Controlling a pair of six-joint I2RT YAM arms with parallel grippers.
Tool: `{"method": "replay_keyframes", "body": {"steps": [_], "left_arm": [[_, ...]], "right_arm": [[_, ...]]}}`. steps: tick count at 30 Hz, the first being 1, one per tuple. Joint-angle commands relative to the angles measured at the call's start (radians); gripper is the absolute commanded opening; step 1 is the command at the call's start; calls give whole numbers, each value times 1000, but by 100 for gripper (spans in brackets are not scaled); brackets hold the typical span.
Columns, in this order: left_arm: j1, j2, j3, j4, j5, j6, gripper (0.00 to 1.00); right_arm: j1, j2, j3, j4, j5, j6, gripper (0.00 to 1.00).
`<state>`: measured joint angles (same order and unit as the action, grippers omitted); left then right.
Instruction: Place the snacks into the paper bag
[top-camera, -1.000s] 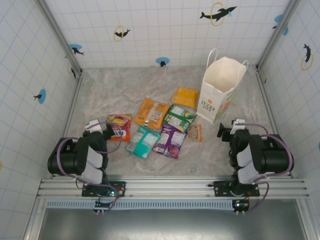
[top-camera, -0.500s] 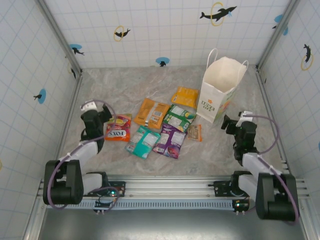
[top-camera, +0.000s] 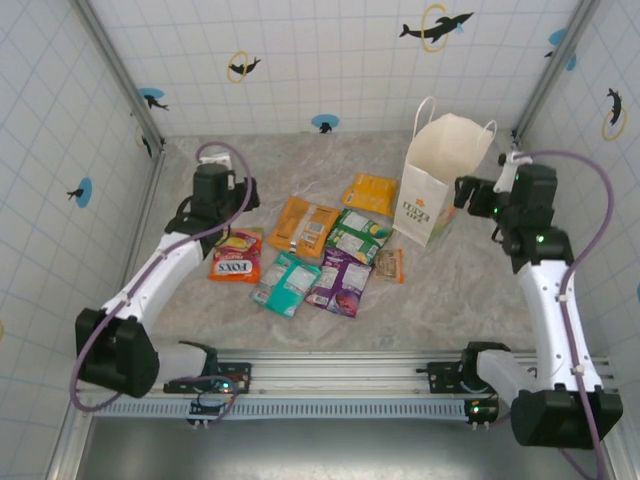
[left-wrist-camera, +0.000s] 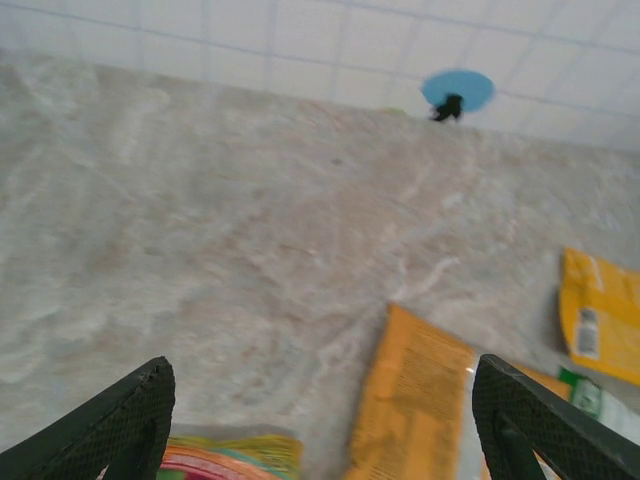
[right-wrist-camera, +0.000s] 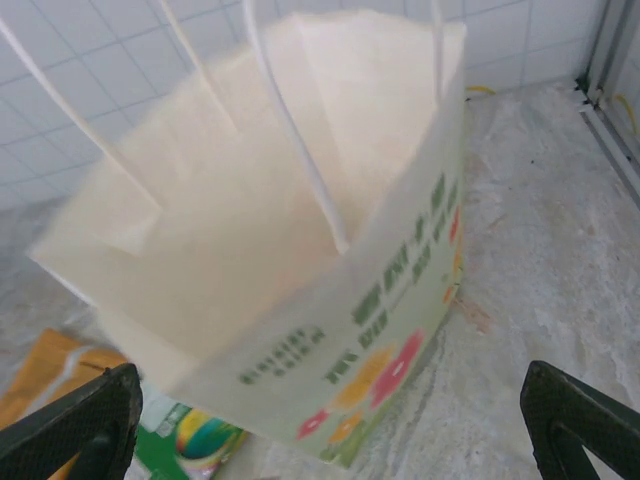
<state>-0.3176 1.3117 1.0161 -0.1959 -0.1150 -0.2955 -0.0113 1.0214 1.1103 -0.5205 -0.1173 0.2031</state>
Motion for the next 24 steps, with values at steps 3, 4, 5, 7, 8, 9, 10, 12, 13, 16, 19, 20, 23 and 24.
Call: {"method": "replay_keyframes", "body": {"steps": [3,4,5,7,8,9,10,12,13,16,19,20,23,24], "left_arm": [[-100,113,170,-240,1,-31,79],[-139,132,193,-260,-13,-35,79],[-154,149,214,-276,-25,-41,79],[-187,183,242,-302,-60,-71,79],[-199,196,247,-304,-72,-91,79],[-214,208,246,-300,-66,-105,78],[-227,222,245,-297,-57,-120,77],[-256,244,243,-294,-56,-143,76],[-270,257,243,-291,-60,-150,75],[-312,285,241,-288,-87,-164,75],[-332,308,251,-296,-83,-163,75],[-335,313,252,-297,-83,-161,75],[-337,325,253,-298,-79,-150,75],[-337,328,256,-297,-82,-145,75]], "right_arm": [[53,112,258,-322,-69,69,100],[77,139,308,-348,-62,87,100],[100,160,350,-362,-64,98,100],[164,216,441,-393,-60,128,100],[194,241,479,-409,-54,138,100],[225,273,525,-425,-45,147,100],[251,306,570,-445,-26,160,99],[293,359,626,-460,8,179,100],[306,383,650,-460,33,193,100],[327,433,668,-424,87,227,100],[344,494,683,-418,155,233,99],[350,511,687,-415,182,233,99],[355,555,690,-368,224,246,95],[354,570,692,-349,227,251,92]]}}
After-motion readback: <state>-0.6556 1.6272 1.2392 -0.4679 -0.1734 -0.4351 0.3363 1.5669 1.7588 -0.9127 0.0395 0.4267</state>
